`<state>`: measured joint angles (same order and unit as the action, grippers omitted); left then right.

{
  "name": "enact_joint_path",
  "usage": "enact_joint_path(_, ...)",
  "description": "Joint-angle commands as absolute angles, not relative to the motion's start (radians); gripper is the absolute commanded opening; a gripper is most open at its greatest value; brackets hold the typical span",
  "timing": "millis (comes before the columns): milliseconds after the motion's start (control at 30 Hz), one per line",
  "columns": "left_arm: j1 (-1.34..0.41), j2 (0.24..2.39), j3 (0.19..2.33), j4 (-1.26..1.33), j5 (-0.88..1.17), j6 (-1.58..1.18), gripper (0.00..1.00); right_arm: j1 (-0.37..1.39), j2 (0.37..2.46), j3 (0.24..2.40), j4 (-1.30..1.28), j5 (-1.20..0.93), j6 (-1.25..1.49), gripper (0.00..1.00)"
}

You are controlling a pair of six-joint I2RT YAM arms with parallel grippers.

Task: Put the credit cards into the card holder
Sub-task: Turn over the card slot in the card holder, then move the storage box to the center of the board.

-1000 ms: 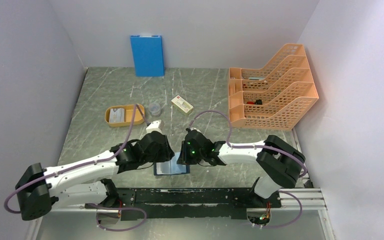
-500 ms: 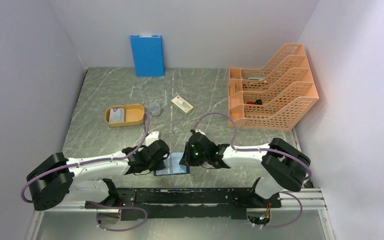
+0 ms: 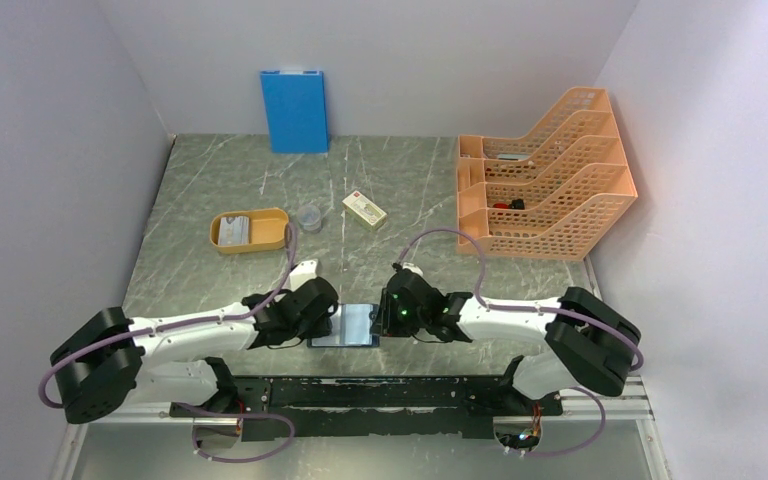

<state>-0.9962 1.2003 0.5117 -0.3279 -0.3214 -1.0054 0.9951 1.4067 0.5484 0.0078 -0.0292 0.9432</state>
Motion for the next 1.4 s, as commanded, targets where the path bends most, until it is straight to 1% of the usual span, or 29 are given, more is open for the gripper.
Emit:
enact_joint_path(0, -0.990, 1.159, 0.564, -0.391, -0.350, -0.982, 0.38, 0.998, 1.362, 0.560, -0.074, -0.001, 0.930, 0.31)
enact_joint_path(267, -0.990, 1.092, 0.627, -0.448, -0.350, -0.976, 0.47, 0.999, 1.307, 0.601, -0.126, 0.025, 0.921, 0.33)
enact_joint_path(433, -0.981, 1.047, 0.713, -0.524, -0.433, -0.940, 0.56, 0.999, 1.230, 0.664, -0.203, 0.038, 0.888, 0.37)
enact_joint_path(600, -0.873, 1.056, 0.782, -0.560, -0.426, -0.877, 0.60, 0.997, 1.177, 0.723, -0.276, 0.082, 0.844, 0.40)
enact_joint_path(700, -0.753, 1.069, 0.806, -0.541, -0.399, -0.838, 0.62, 0.997, 1.136, 0.716, -0.274, 0.093, 0.835, 0.40)
enact_joint_path(800, -0.590, 1.132, 0.852, -0.517, -0.344, -0.814, 0.64, 0.997, 1.088, 0.691, -0.252, 0.097, 0.830, 0.41)
enact_joint_path(900, -0.480, 1.213, 0.922, -0.491, -0.335, -0.793, 0.65, 0.997, 1.065, 0.688, -0.258, 0.106, 0.812, 0.42)
enact_joint_path(1033, -0.433, 1.355, 1.043, -0.445, -0.399, -0.678, 0.66, 0.997, 1.055, 0.701, -0.277, 0.119, 0.772, 0.42)
enact_joint_path(1133, -0.400, 1.479, 1.136, -0.448, -0.406, -0.618, 0.67, 0.996, 1.055, 0.719, -0.294, 0.126, 0.740, 0.43)
enact_joint_path(1267, -0.304, 1.588, 1.205, -0.519, -0.339, -0.670, 0.67, 0.994, 1.024, 0.732, -0.323, 0.149, 0.704, 0.43)
enact_joint_path(1367, -0.246, 1.563, 1.156, -0.522, -0.299, -0.744, 0.66, 0.992, 0.994, 0.725, -0.331, 0.162, 0.691, 0.43)
